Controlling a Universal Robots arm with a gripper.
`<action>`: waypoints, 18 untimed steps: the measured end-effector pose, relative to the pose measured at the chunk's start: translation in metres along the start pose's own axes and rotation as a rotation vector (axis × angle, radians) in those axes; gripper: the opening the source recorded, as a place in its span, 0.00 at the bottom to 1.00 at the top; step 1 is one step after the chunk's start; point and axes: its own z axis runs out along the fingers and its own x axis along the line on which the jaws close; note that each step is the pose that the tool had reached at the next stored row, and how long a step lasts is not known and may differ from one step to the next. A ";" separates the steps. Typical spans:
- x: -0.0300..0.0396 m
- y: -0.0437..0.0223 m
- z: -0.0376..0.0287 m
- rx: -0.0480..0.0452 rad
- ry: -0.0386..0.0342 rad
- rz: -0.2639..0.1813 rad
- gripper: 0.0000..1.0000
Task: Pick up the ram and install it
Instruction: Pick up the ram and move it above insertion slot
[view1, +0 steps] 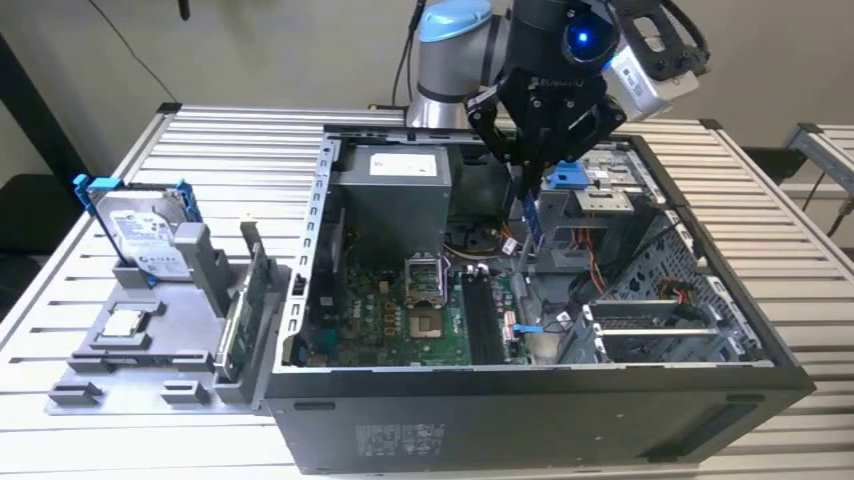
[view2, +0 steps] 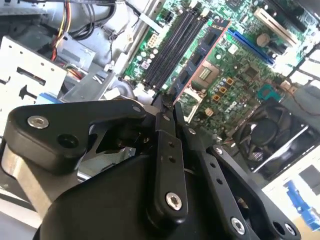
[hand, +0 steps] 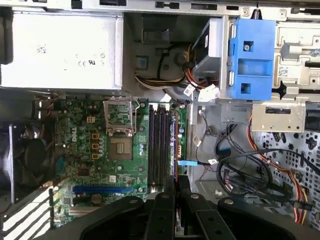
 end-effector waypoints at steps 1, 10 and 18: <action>0.0000 0.0000 0.0000 0.0008 0.0002 0.018 0.14; 0.0000 0.0000 0.0003 0.0037 0.0011 0.094 0.14; 0.0000 0.0006 0.0003 0.0232 -0.0001 0.093 0.14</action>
